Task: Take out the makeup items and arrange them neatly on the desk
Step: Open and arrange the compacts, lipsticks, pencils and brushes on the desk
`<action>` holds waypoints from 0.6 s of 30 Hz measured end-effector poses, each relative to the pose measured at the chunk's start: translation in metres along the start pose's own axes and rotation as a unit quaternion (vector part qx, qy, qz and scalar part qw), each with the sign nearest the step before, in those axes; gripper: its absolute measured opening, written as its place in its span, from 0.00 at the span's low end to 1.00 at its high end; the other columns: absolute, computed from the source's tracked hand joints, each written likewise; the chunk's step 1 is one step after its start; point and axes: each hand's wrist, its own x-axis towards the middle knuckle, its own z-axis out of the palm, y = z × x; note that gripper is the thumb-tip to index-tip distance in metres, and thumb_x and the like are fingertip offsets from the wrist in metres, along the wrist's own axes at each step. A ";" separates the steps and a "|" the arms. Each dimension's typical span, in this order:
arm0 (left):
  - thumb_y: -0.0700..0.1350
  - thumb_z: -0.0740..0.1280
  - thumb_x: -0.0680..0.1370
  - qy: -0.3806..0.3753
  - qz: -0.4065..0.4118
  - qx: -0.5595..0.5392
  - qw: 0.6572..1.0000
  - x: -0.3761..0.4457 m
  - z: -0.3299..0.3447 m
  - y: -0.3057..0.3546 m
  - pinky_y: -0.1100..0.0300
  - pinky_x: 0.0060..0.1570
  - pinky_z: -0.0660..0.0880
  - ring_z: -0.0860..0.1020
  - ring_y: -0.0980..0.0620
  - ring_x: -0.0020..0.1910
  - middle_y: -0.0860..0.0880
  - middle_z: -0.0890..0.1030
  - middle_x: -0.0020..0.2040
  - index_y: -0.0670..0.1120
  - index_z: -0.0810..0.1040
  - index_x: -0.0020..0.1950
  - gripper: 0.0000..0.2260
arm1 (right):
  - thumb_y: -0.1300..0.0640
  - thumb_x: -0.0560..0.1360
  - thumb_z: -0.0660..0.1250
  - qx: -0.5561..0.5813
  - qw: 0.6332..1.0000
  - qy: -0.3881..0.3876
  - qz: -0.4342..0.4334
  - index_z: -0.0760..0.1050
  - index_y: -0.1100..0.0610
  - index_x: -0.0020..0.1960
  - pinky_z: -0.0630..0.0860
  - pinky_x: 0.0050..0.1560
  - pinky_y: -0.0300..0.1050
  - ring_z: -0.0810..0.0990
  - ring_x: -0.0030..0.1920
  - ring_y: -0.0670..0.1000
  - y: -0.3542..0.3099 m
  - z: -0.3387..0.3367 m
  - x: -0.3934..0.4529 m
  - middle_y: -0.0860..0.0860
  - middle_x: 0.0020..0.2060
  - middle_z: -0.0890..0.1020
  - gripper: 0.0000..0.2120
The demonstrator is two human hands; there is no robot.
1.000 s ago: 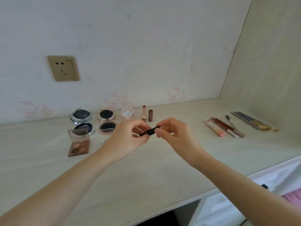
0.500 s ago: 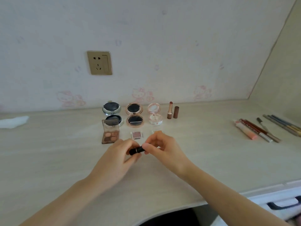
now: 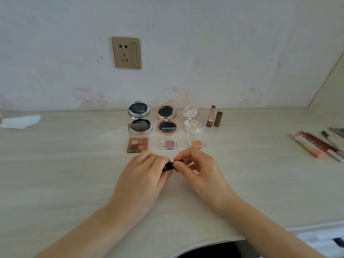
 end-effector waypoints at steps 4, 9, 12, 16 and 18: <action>0.46 0.65 0.76 0.000 0.017 0.032 0.999 0.000 -0.002 -0.002 0.51 0.38 0.76 0.78 0.46 0.40 0.50 0.79 0.38 0.44 0.80 0.45 0.07 | 0.53 0.75 0.66 0.024 0.999 -0.027 0.031 0.78 0.48 0.45 0.73 0.42 0.43 0.81 0.42 0.51 0.001 -0.001 0.000 0.45 0.38 0.83 0.03; 0.50 0.54 0.80 -0.053 0.027 0.080 0.995 -0.001 0.001 -0.004 0.52 0.40 0.74 0.75 0.46 0.40 0.51 0.77 0.38 0.46 0.77 0.44 0.15 | 0.57 0.77 0.66 -0.021 0.998 -0.053 0.012 0.79 0.49 0.47 0.72 0.41 0.40 0.77 0.39 0.47 0.001 0.000 0.001 0.43 0.35 0.83 0.05; 0.54 0.52 0.79 -0.052 0.029 0.065 0.996 0.001 0.001 -0.006 0.53 0.39 0.73 0.73 0.47 0.38 0.53 0.76 0.35 0.46 0.74 0.41 0.17 | 0.60 0.76 0.67 -0.003 0.998 -0.066 0.008 0.78 0.49 0.48 0.74 0.48 0.51 0.79 0.42 0.52 -0.001 0.000 -0.001 0.43 0.36 0.82 0.06; 0.51 0.54 0.79 -0.057 0.048 0.091 0.993 0.001 0.002 -0.007 0.53 0.40 0.74 0.75 0.47 0.38 0.51 0.76 0.35 0.46 0.75 0.40 0.16 | 0.60 0.75 0.68 -0.021 0.997 -0.074 -0.007 0.77 0.47 0.48 0.74 0.47 0.46 0.75 0.41 0.45 -0.001 0.000 -0.003 0.43 0.40 0.80 0.07; 0.50 0.53 0.80 -0.064 0.045 0.080 0.994 0.000 0.003 -0.005 0.53 0.40 0.73 0.74 0.47 0.37 0.51 0.76 0.34 0.45 0.75 0.41 0.15 | 0.60 0.76 0.68 -0.031 0.997 -0.068 -0.017 0.76 0.47 0.48 0.73 0.46 0.43 0.75 0.42 0.44 -0.001 0.001 -0.004 0.40 0.41 0.80 0.08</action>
